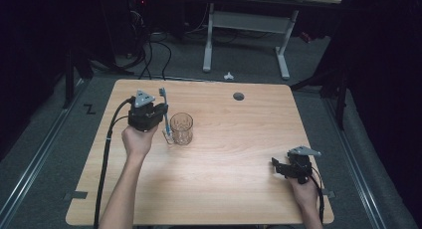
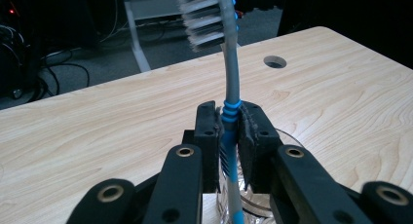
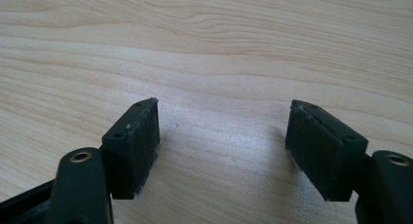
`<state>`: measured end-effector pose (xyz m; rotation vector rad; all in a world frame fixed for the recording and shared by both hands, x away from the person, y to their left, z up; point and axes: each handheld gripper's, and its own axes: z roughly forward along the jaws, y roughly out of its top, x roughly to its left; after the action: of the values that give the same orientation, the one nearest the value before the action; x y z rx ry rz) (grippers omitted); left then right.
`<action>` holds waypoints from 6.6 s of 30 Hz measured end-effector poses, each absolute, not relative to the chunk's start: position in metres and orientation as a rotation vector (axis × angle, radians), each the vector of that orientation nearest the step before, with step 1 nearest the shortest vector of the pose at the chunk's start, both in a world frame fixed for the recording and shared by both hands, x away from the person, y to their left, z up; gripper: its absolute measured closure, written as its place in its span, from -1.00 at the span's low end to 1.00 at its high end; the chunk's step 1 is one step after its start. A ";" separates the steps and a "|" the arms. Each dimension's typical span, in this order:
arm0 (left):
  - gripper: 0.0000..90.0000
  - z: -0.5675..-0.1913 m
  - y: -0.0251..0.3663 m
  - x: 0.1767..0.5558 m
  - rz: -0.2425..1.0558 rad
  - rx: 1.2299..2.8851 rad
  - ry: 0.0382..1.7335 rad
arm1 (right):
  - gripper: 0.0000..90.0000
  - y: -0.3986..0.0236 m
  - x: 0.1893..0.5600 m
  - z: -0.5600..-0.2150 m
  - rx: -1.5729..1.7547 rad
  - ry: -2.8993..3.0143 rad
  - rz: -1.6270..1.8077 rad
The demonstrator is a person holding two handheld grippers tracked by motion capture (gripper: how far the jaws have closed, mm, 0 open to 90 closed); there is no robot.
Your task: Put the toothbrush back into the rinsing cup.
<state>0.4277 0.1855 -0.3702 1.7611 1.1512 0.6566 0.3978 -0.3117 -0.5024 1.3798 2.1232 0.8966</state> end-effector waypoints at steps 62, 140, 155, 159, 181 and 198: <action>0.77 -0.394 0.183 0.411 0.676 1.822 1.137 | -0.36 -0.312 0.398 -0.502 1.380 2.123 0.896; 0.48 -0.418 0.182 0.409 0.618 1.839 1.173 | -0.36 -0.312 0.398 -0.502 1.381 2.123 0.896; 0.16 -0.416 0.189 0.403 0.623 1.808 1.214 | -0.36 -0.312 0.398 -0.502 1.381 2.123 0.896; 0.10 -0.415 0.193 0.400 0.628 1.789 1.229 | -0.36 -0.312 0.398 -0.502 1.381 2.123 0.896; 0.00 -0.416 0.208 0.380 0.632 1.742 1.263 | -0.36 -0.312 0.398 -0.502 1.380 2.123 0.896; -0.01 -0.437 0.219 0.365 0.586 1.691 1.329 | -0.36 -0.312 0.398 -0.502 1.380 2.123 0.896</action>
<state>0.3652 0.2189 -0.4368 1.6905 1.3288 0.5859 0.3978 -0.3117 -0.5023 1.3800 2.1227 0.8964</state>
